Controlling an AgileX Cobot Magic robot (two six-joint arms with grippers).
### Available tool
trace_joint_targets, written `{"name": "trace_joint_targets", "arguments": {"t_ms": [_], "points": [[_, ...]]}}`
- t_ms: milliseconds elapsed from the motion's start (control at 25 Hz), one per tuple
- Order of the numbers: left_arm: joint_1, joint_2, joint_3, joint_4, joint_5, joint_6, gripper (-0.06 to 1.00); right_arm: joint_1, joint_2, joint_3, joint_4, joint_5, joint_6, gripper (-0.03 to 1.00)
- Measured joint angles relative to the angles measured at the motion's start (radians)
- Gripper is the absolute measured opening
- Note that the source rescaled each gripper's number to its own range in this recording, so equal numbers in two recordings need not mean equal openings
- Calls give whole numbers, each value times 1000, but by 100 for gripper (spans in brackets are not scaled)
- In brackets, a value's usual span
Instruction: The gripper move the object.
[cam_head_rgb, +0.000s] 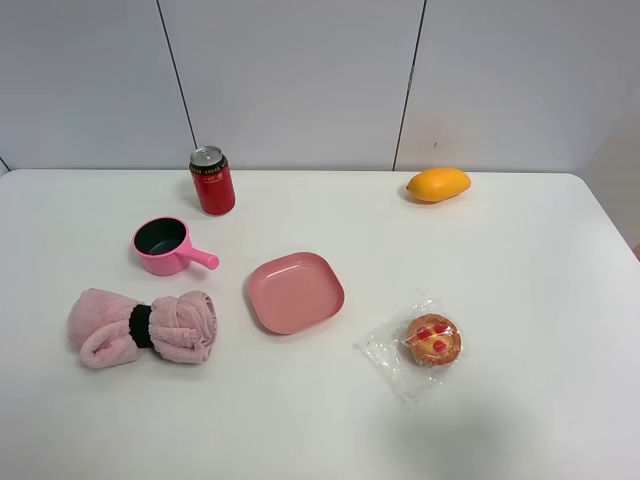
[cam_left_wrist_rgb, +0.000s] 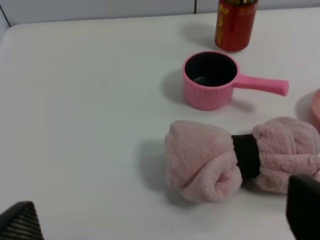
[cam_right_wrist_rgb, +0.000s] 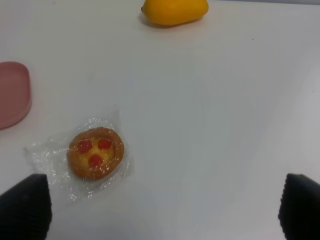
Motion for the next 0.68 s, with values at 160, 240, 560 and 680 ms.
{"name": "trace_joint_targets", "arguments": {"t_ms": [160,240,560,680], "points": [[0,0,0,0,0,0,99,0,0,0,0,0,0,100],[0,0,0,0,0,0,99,0,0,0,0,0,0,100],[0,0,0,0,0,0,99,0,0,0,0,0,0,100],[0,0,0,0,0,0,99,0,0,0,0,0,0,100]]}}
